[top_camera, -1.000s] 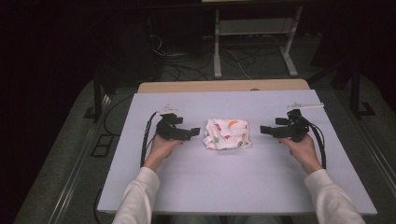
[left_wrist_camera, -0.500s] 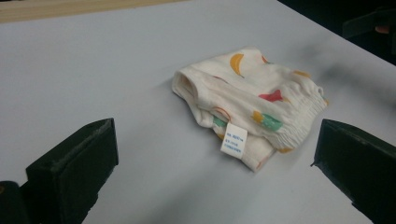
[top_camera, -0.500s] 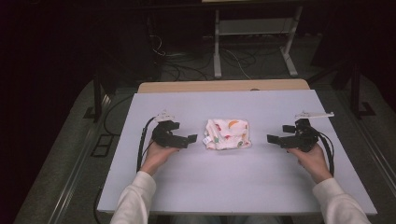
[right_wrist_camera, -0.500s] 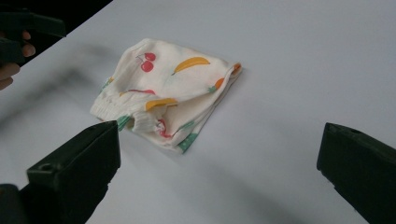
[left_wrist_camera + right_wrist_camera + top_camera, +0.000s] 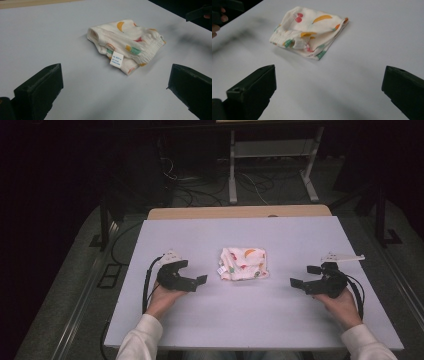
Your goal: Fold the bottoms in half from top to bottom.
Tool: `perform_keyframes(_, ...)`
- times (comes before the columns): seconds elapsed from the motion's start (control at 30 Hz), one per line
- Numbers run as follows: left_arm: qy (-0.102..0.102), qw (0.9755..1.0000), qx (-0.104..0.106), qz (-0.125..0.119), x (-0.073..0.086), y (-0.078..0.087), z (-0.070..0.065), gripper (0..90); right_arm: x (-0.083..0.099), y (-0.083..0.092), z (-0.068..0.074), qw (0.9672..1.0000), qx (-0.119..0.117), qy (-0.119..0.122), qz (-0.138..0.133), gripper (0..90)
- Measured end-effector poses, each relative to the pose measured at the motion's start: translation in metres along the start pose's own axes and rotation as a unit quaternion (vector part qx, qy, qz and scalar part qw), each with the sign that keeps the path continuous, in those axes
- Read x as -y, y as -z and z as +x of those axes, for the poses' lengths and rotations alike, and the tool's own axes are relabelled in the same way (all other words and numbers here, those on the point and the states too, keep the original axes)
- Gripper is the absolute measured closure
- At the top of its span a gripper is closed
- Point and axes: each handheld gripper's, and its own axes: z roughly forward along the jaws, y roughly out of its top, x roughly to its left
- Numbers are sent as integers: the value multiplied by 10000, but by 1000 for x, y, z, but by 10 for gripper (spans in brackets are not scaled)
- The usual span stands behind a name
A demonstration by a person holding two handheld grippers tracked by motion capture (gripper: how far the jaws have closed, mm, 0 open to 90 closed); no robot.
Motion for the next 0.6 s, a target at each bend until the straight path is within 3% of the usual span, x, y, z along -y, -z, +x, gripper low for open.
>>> perform_keyframes(0.27,-138,9994,-274,-163,19,26,-9,0,17,13,10,9998,136,148,-51,0)
perform_keyframes(0.43,-188,9995,-224,-127,28,35,-14,0,27,18,17,9996,167,213,29,0)
perform_keyframes(0.6,-388,9989,-248,-78,34,39,-20,0,36,22,20,9980,387,473,140,0)
